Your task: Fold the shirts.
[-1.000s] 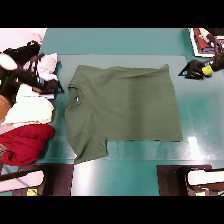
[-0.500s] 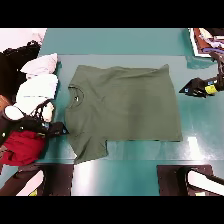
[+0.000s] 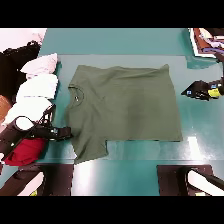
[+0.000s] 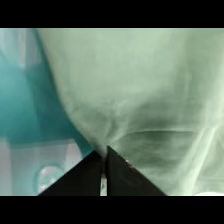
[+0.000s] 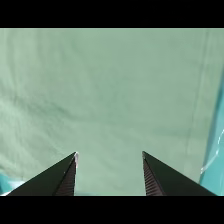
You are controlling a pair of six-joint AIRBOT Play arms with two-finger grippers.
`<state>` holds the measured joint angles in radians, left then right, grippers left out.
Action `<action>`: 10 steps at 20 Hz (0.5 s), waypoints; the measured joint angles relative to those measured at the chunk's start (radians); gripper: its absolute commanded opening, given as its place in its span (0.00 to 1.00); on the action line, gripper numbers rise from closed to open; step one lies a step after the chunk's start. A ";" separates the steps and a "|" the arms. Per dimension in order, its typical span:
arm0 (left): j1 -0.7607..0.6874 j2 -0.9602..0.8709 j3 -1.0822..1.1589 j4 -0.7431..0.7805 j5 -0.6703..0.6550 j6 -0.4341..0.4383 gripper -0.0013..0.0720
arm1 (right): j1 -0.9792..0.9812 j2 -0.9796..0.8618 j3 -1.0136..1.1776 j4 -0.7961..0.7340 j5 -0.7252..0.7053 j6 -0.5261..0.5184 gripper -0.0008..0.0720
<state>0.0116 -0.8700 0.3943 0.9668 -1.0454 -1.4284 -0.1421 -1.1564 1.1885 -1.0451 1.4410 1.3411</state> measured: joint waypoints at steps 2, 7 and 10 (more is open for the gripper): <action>-0.005 0.001 0.020 -0.003 0.004 -0.006 0.05 | -0.048 0.026 -0.048 -0.007 0.020 0.000 0.63; -0.011 0.001 0.106 -0.006 -0.015 -0.008 0.05 | -0.241 0.077 -0.301 -0.121 0.043 -0.005 0.68; -0.011 0.001 0.135 -0.007 -0.020 -0.008 0.05 | -0.338 0.061 -0.445 -0.151 0.035 -0.036 0.62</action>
<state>0.0006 -0.8688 0.5297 0.9596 -1.0653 -1.4368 -0.4797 -1.0958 0.7437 -1.1965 1.4765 1.3048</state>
